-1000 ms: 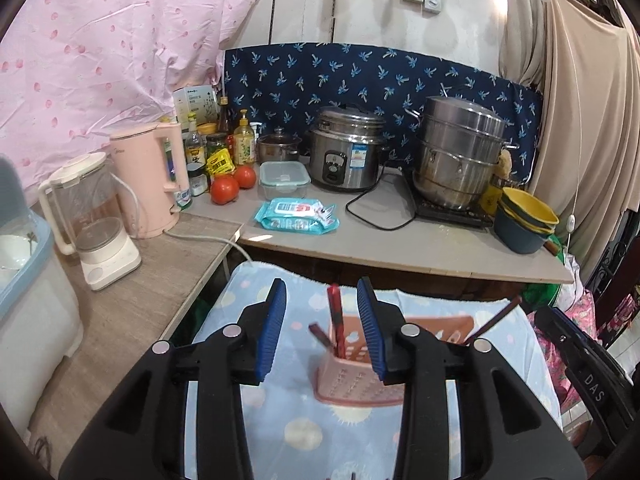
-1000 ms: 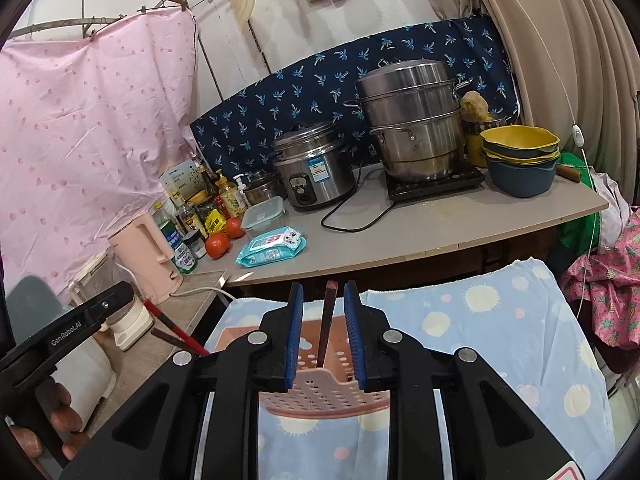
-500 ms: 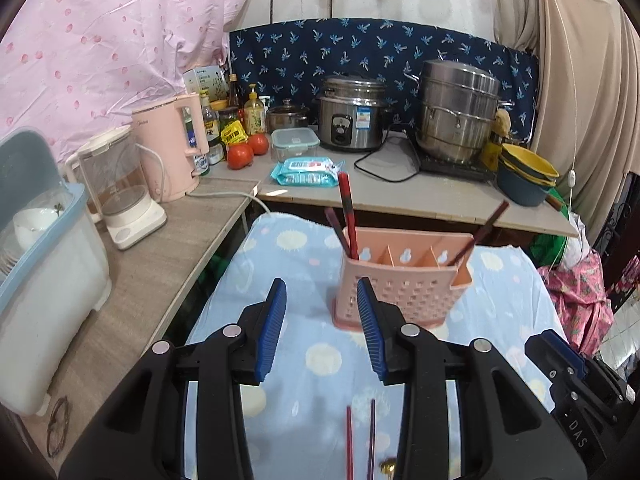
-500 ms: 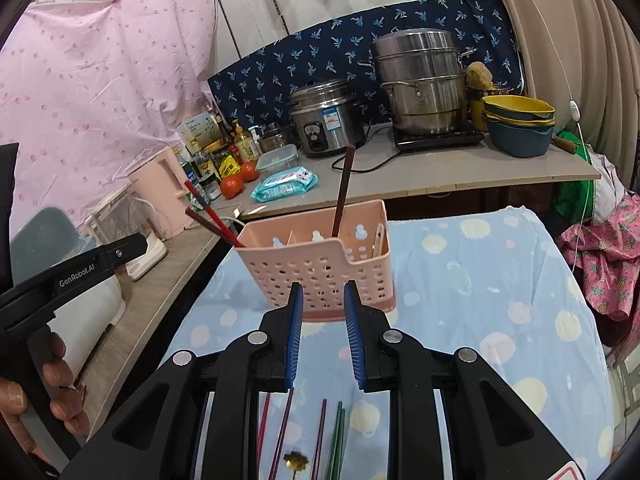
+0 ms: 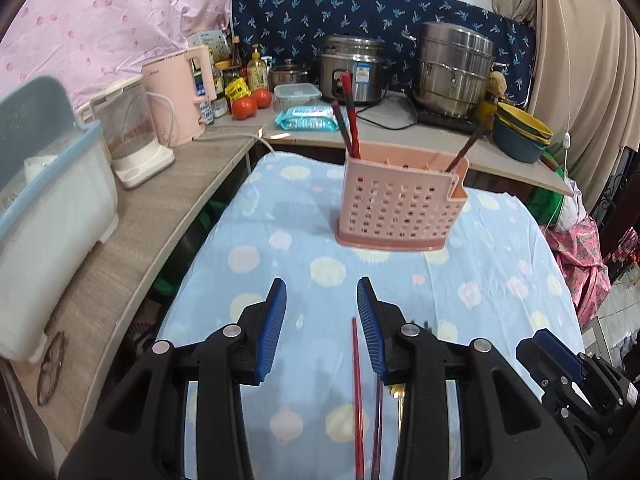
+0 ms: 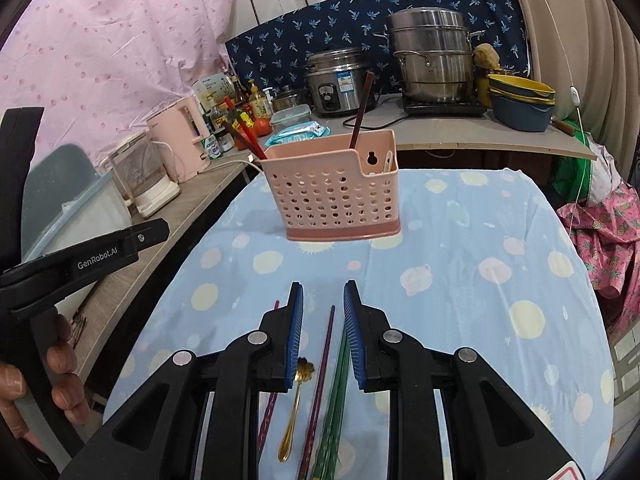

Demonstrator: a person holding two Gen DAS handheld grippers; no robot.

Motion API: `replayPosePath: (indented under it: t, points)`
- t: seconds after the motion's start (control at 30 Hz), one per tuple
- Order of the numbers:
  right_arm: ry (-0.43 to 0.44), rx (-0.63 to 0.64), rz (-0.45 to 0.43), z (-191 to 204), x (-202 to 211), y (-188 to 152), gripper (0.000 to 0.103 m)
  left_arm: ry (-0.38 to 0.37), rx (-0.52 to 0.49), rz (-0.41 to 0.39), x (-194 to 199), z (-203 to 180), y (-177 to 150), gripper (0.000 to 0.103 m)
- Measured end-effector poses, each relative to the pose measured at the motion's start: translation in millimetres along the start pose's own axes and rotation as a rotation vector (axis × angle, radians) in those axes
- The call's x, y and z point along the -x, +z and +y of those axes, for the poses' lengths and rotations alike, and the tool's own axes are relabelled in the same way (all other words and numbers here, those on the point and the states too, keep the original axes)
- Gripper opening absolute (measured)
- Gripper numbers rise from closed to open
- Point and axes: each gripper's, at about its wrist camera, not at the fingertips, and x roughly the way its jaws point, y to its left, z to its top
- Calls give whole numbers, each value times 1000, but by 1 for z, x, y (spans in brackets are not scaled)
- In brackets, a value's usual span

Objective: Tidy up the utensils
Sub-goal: 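Withdraw both open tools back toward the utensils on the table, then grasp a green chopstick with the right tool while the left tool grasps a red chopstick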

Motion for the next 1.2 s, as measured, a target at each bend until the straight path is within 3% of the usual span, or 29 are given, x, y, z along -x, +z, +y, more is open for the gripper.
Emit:
replayPosePath:
  t: [0.67, 1.2]
  points:
    - [-22, -9, 247, -5, -8, -118, 22, 18, -6, 202, -21, 19, -112, 35]
    - [-24, -10, 321, -7, -12, -156, 22, -17, -18, 263, -21, 13, -161, 35]
